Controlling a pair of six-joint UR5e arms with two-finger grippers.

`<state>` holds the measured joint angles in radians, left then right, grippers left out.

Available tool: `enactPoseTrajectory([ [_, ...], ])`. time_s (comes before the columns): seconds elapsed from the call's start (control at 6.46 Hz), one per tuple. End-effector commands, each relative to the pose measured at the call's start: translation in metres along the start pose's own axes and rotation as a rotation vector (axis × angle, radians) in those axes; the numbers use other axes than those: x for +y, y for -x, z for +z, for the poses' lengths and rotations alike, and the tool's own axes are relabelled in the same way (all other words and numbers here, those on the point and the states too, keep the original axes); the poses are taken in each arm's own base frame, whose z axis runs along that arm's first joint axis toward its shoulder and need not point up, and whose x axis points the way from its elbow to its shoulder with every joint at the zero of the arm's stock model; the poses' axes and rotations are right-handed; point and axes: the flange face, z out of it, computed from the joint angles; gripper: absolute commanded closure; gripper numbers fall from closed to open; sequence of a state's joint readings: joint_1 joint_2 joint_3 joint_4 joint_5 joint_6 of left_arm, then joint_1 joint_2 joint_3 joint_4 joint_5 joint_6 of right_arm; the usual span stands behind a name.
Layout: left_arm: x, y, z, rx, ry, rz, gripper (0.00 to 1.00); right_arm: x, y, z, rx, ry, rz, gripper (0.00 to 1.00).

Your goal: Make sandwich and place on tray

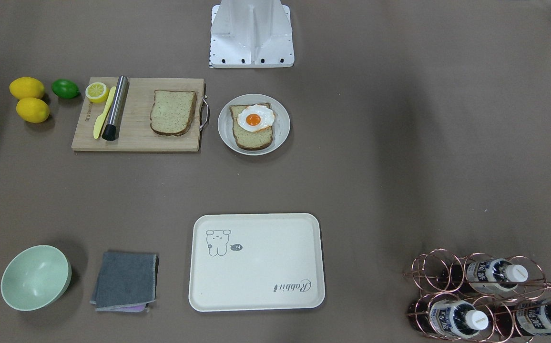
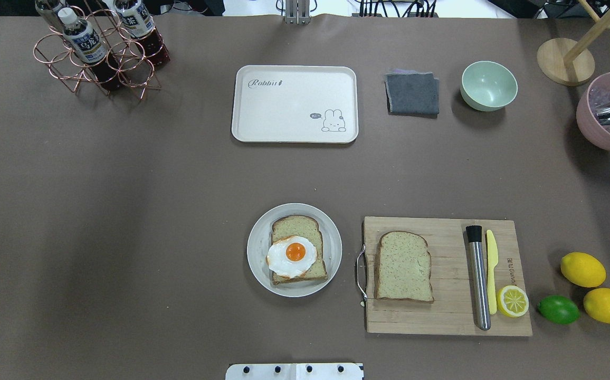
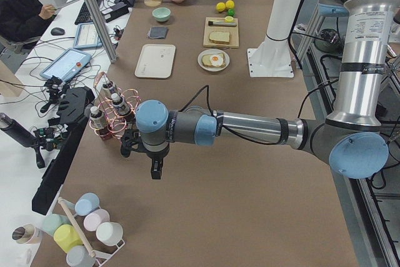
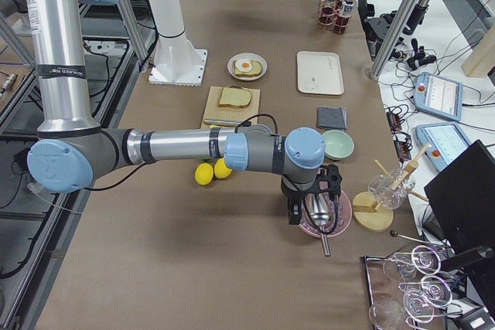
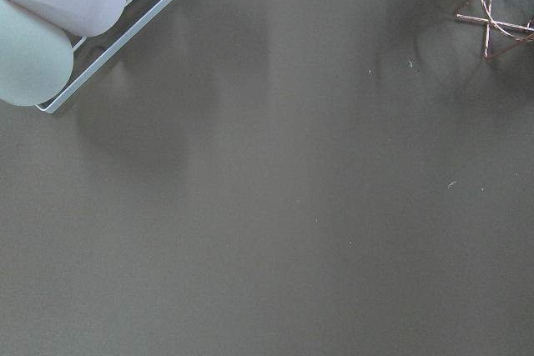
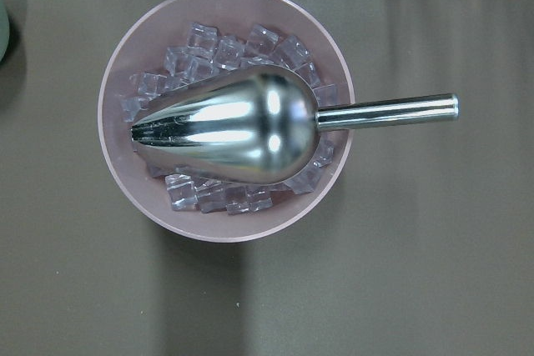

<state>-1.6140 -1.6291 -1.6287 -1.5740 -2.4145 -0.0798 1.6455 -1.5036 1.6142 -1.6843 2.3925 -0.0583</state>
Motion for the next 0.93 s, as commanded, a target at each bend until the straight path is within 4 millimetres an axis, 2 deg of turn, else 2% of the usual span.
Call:
enactPoseTrajectory([
  [0.0,0.0,0.0003,0.0005,0.0,0.001,-0.001,0.02,0.0012,-0.0013,0.0008,0.001,0.001,0.002,0.0],
  [0.77,0.0,0.0011,0.0013,0.001,0.001,0.002,0.02,0.0032,-0.0026,0.0029,0.004,0.004,-0.006,0.0],
])
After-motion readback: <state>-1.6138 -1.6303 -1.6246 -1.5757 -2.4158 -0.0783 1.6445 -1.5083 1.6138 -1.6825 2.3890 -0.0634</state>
